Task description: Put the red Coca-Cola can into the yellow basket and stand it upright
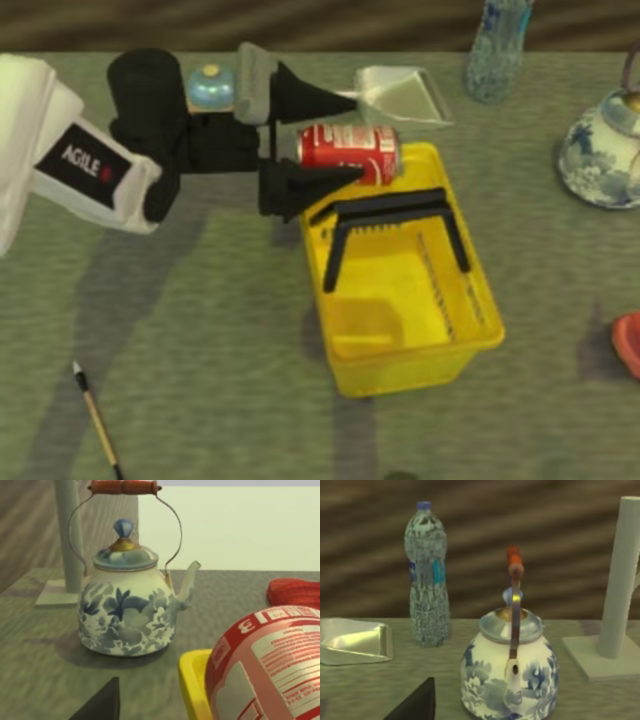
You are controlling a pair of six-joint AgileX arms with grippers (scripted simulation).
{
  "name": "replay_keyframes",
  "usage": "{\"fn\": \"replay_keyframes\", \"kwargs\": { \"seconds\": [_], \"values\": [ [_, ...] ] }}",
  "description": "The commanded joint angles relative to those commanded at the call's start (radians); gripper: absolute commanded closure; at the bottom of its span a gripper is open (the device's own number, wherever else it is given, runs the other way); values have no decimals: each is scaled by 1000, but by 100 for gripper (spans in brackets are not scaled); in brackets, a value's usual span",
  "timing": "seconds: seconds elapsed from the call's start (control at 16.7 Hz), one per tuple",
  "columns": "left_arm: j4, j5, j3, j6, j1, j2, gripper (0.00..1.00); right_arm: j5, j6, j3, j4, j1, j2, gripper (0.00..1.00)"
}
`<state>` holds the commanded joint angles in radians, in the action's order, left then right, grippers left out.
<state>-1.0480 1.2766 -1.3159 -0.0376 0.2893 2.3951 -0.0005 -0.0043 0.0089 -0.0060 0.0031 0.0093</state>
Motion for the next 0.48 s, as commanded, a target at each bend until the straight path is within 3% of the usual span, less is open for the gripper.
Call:
{"fn": "replay_keyframes", "kwargs": {
  "seconds": [0.18, 0.48],
  "values": [
    [26, -43, 20, 16, -17, -68, 0, -2, -40, 83, -56, 27, 86, 0],
    [135, -202, 117, 72, -74, -349, 0, 0, -190, 387, -261, 117, 404, 0]
  ]
}}
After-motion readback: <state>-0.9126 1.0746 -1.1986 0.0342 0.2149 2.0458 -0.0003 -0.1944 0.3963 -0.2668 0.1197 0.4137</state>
